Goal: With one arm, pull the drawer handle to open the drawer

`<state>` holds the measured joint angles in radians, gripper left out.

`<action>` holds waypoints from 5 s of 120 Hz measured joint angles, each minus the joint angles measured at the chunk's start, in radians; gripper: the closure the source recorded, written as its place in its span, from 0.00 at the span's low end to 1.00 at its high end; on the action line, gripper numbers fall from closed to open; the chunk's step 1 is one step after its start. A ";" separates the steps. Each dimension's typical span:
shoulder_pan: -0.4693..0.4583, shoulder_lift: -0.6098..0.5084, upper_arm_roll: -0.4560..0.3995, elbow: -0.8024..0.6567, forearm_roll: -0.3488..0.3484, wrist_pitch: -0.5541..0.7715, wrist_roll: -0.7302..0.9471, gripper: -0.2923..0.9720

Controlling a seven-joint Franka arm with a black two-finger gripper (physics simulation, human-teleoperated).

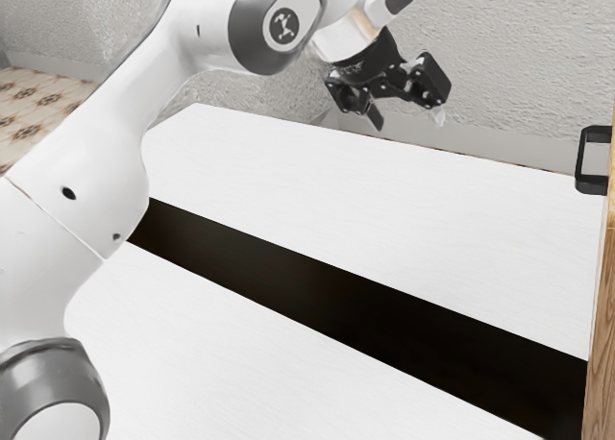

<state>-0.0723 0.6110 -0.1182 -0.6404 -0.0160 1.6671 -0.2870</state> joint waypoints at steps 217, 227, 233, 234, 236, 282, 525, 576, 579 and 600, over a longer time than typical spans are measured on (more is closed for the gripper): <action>-0.187 0.062 -0.021 0.002 -0.124 0.135 -0.453 0.23; -0.187 0.063 -0.020 0.001 -0.124 0.136 -0.457 0.23; -0.187 0.063 -0.016 0.000 -0.124 0.135 -0.459 0.23; -0.187 0.063 -0.015 0.000 -0.124 0.135 -0.460 0.23; -0.187 0.063 -0.012 0.000 -0.124 0.135 -0.460 0.23; -0.172 0.061 -0.009 -0.002 -0.124 0.116 -0.470 0.23; 0.063 -0.014 -0.009 -0.037 -0.123 -0.117 -0.312 0.43; 0.137 -0.071 -0.004 -0.110 -0.124 -0.163 -0.237 0.41; 0.139 -0.078 -0.004 -0.113 -0.126 -0.165 -0.232 0.41; 0.149 -0.130 -0.004 -0.116 -0.178 -0.169 -0.207 0.39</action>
<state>0.0771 0.4809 -0.1226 -0.7561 -0.1943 1.4976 -0.4941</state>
